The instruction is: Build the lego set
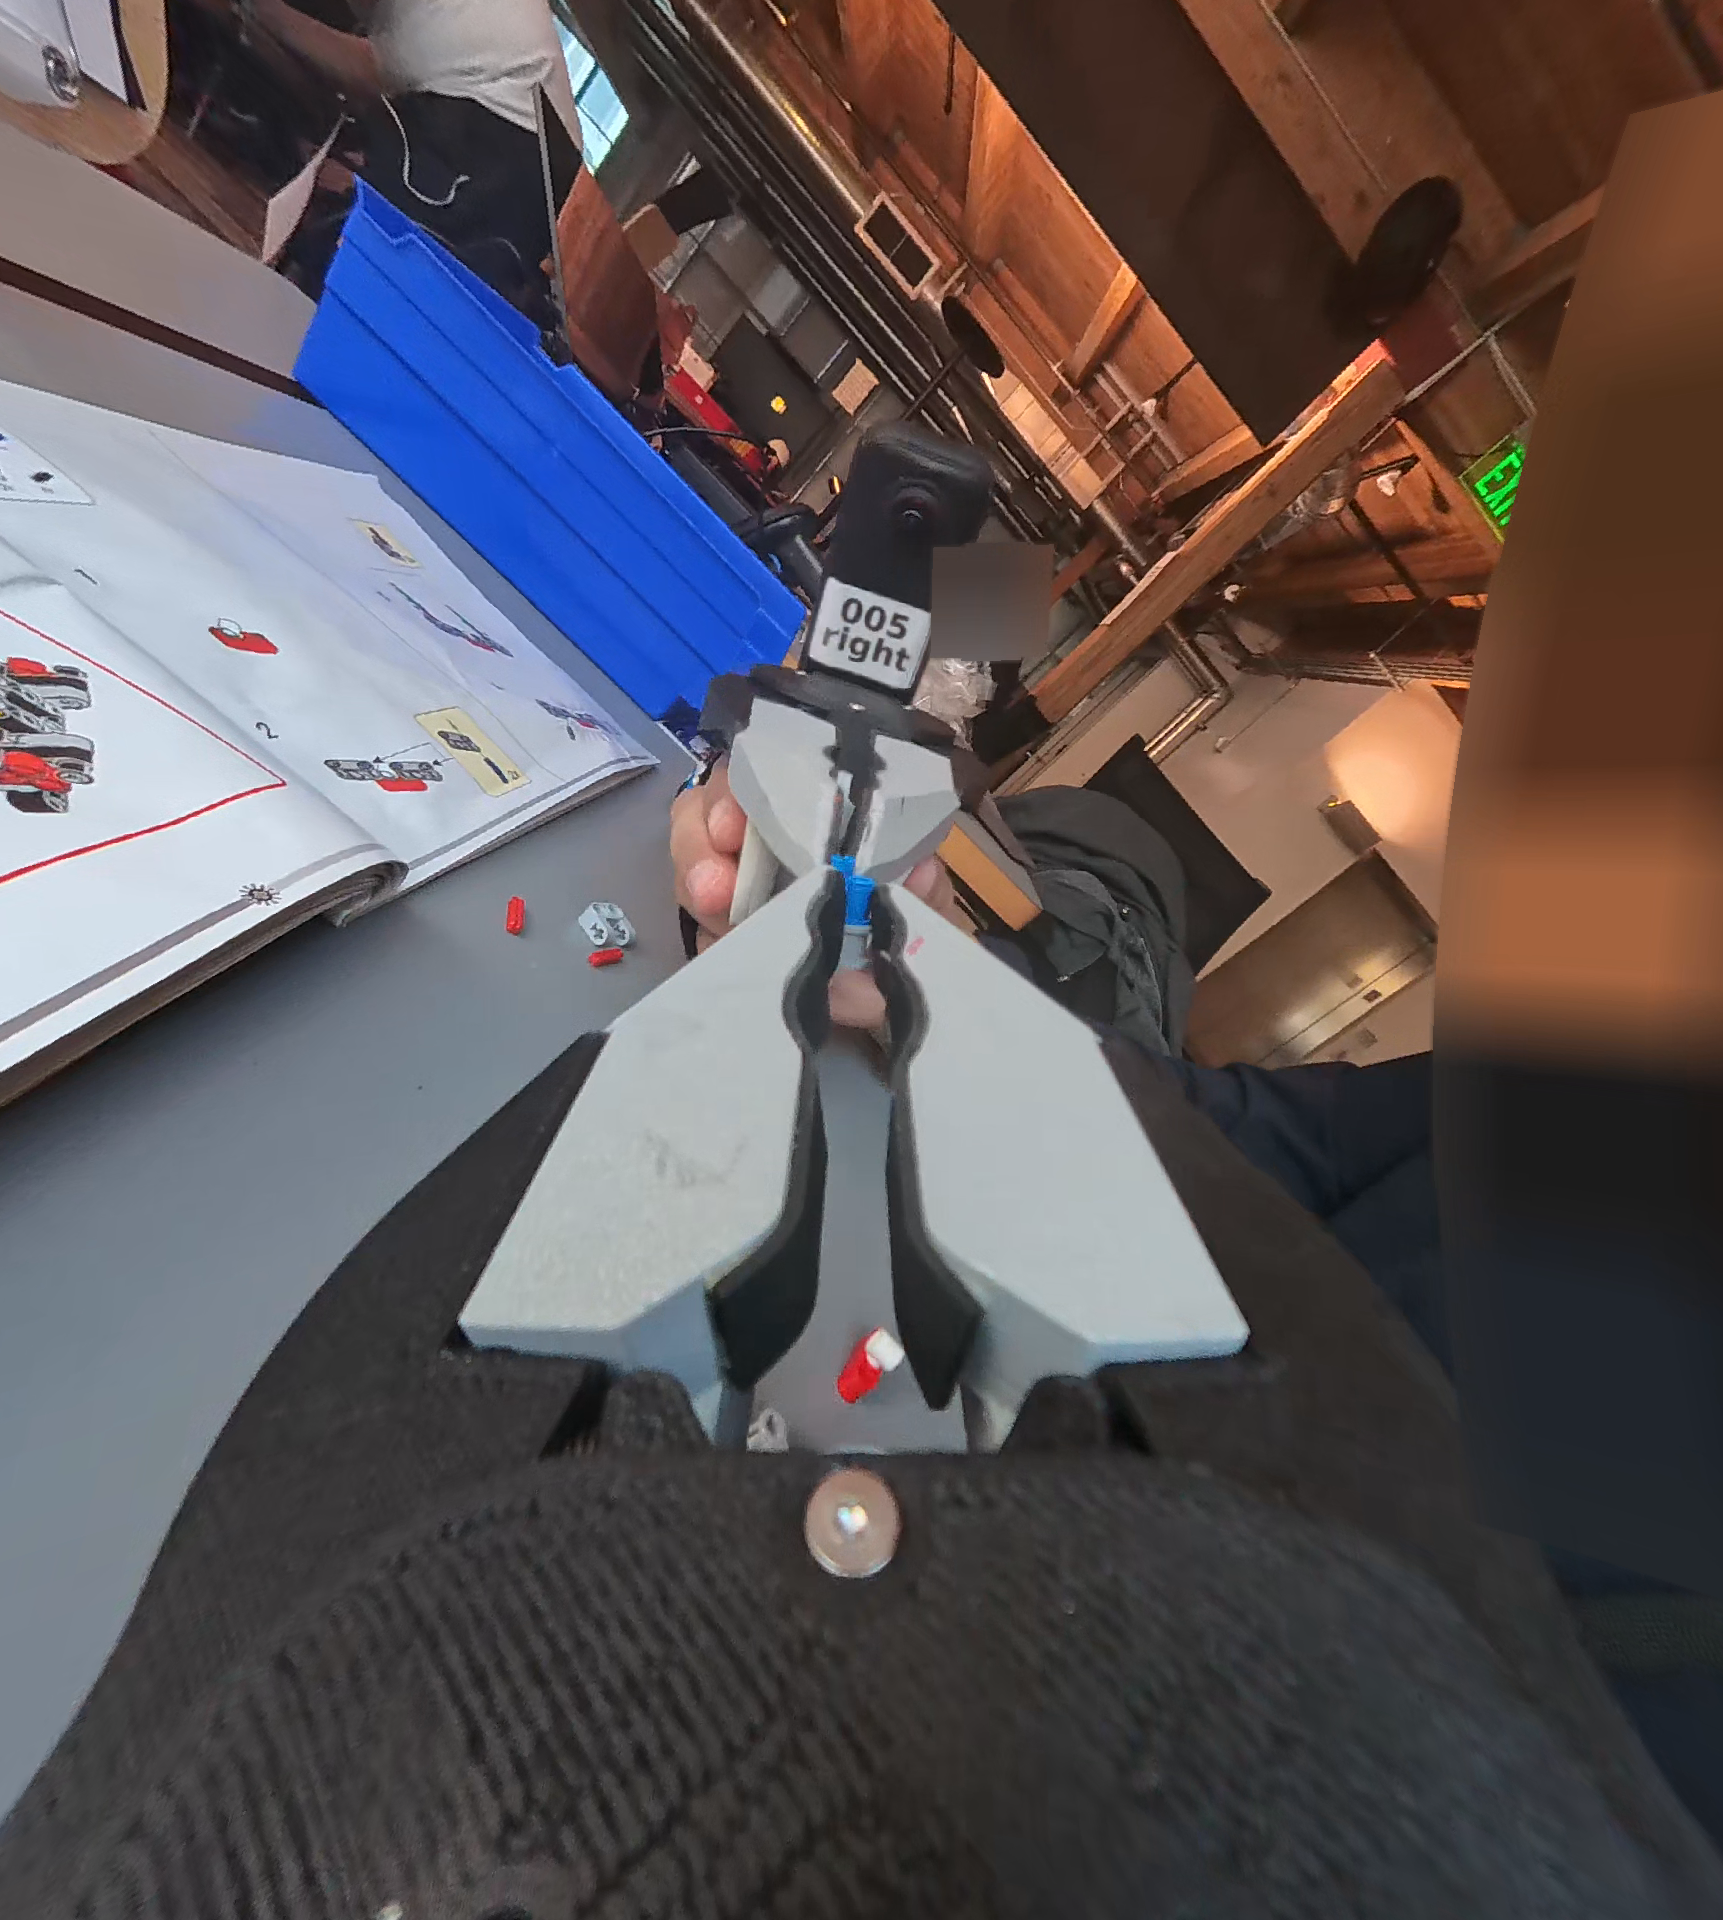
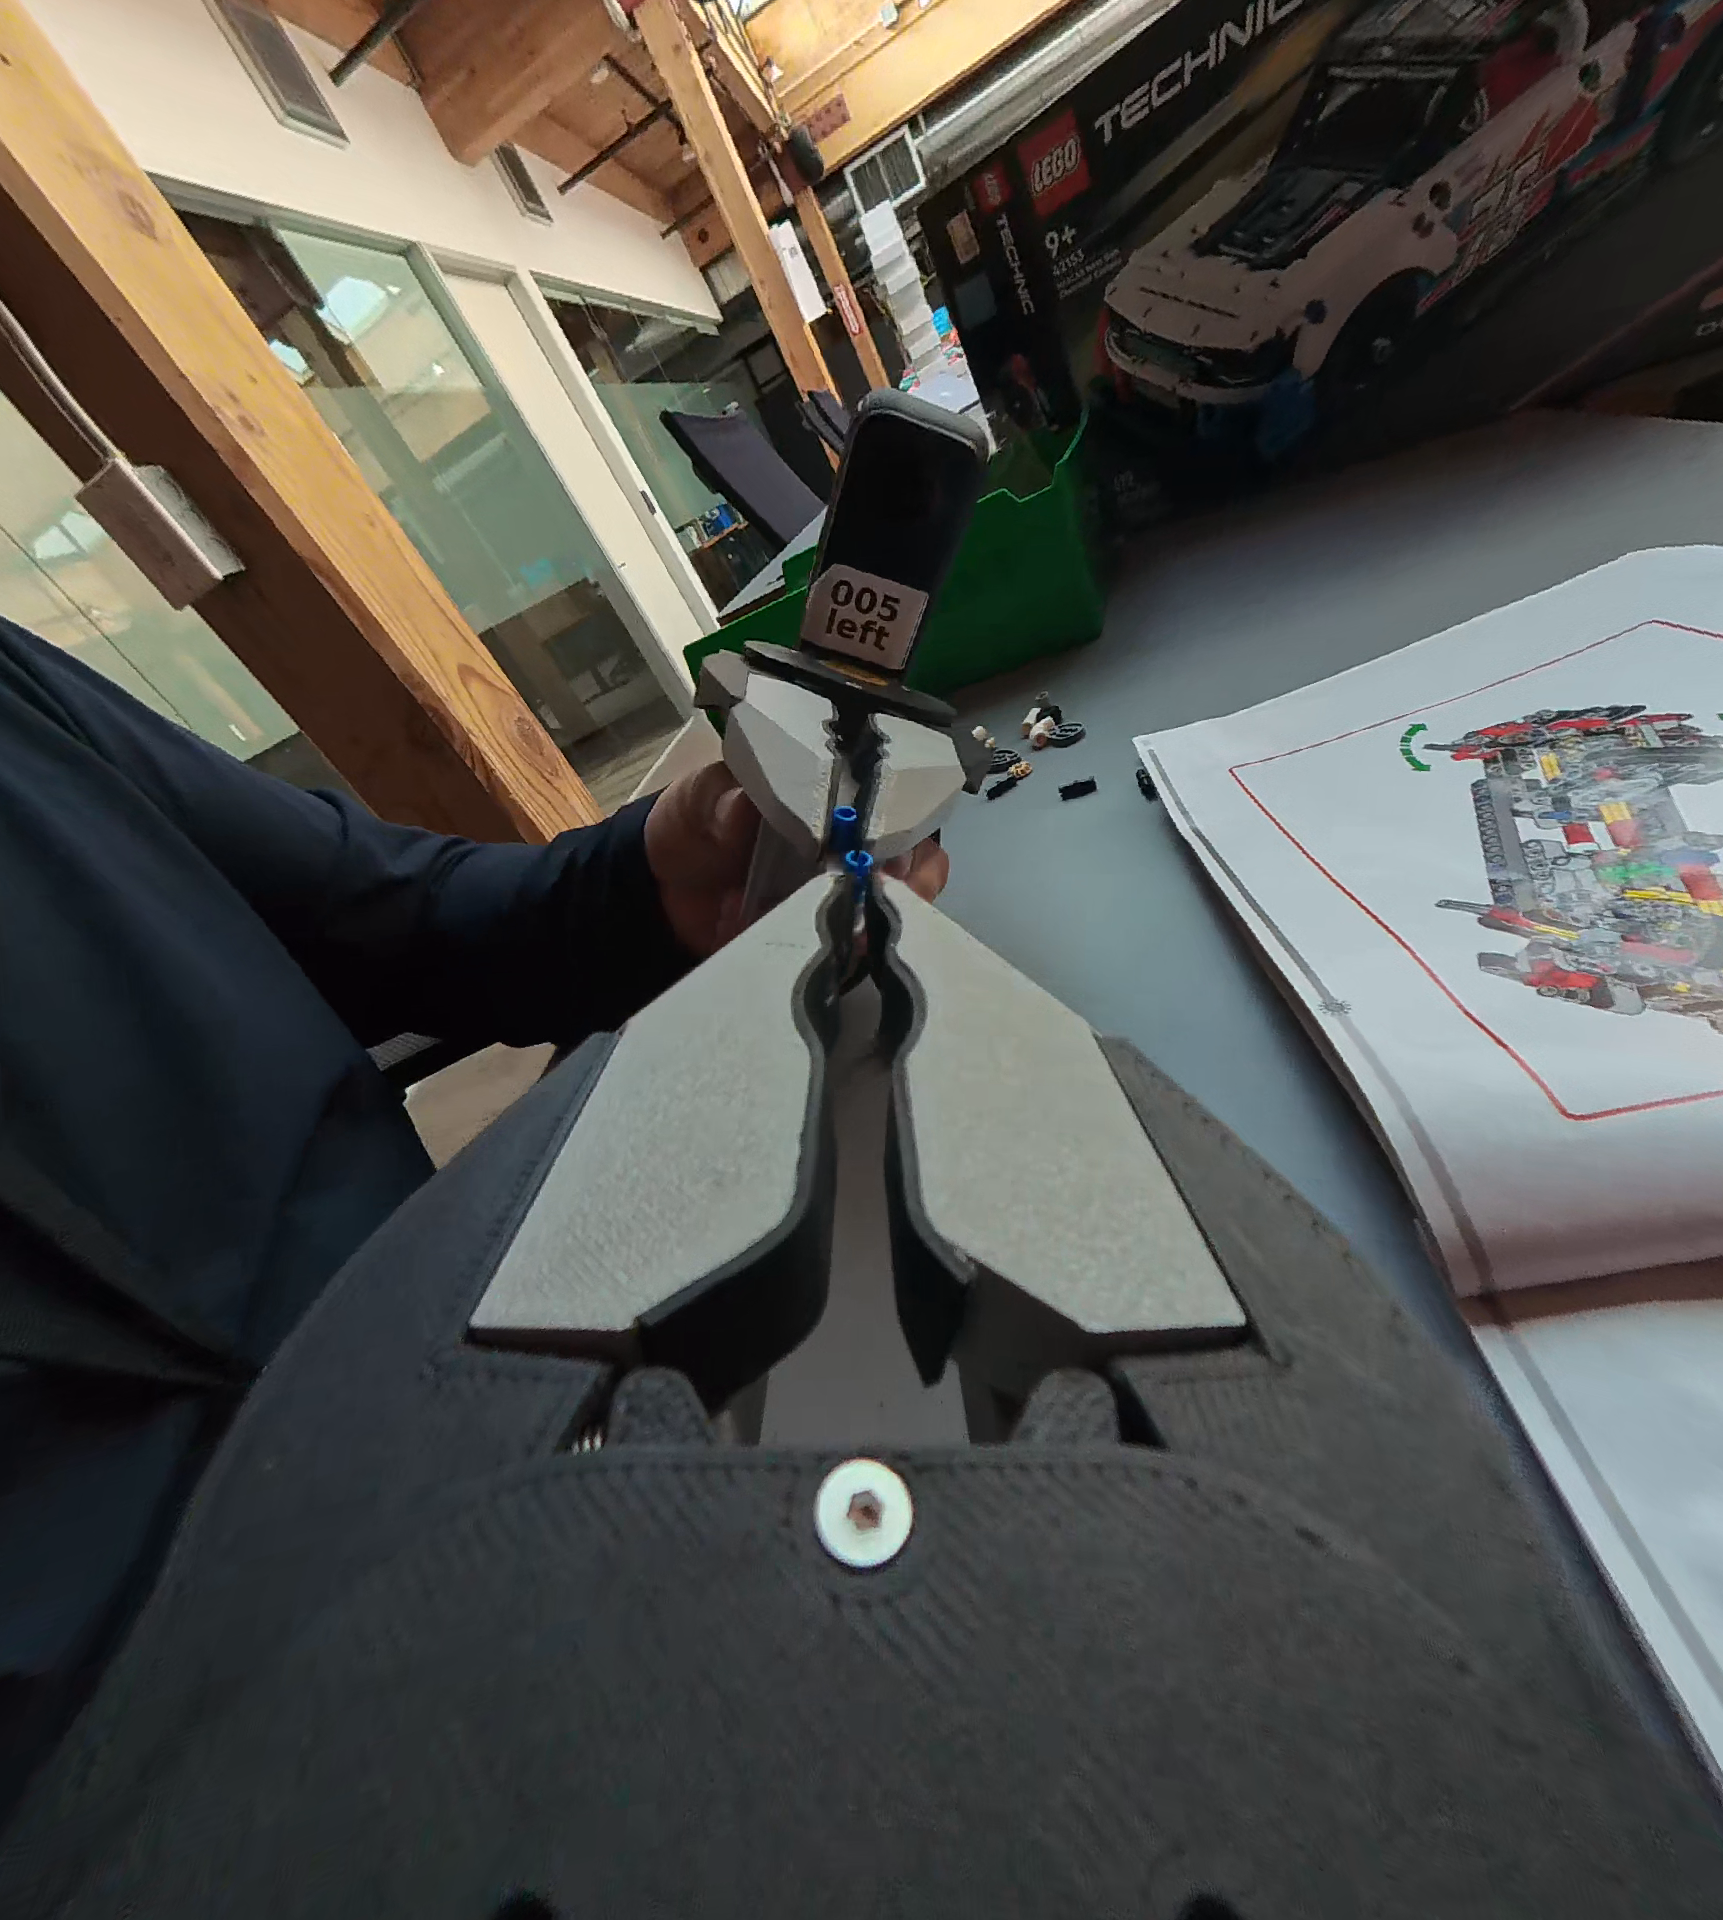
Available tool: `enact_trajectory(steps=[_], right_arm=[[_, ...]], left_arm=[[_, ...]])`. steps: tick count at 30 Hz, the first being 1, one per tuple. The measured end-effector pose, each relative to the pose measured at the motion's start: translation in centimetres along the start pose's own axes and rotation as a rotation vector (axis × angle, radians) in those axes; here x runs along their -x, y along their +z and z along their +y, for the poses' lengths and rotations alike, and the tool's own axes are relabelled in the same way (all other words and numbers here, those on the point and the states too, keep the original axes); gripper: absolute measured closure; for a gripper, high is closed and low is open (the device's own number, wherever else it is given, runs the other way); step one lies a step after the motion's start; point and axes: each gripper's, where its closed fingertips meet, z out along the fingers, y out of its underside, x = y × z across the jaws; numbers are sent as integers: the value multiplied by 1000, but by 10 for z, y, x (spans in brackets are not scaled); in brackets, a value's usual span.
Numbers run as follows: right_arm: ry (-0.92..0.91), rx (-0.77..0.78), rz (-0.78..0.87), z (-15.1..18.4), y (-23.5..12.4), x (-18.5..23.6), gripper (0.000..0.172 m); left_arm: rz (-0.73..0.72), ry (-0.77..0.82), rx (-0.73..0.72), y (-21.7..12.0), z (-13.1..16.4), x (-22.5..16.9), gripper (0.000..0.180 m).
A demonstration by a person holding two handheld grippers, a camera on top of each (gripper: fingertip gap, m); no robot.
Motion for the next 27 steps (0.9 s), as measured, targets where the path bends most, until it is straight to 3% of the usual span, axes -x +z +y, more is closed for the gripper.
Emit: enact_trajectory(steps=[8,14,27], right_arm=[[-55,62,-10,7,4,2,169],[-3,-15,-102,-3,0,12,168],[6,-28,-84,-2,2,7,171]], left_arm=[[24,-38,-5,0,1,0,178],[59,-34,-11,1,-1,-8,178],[36,-28,-21,2,0,-6,178]])
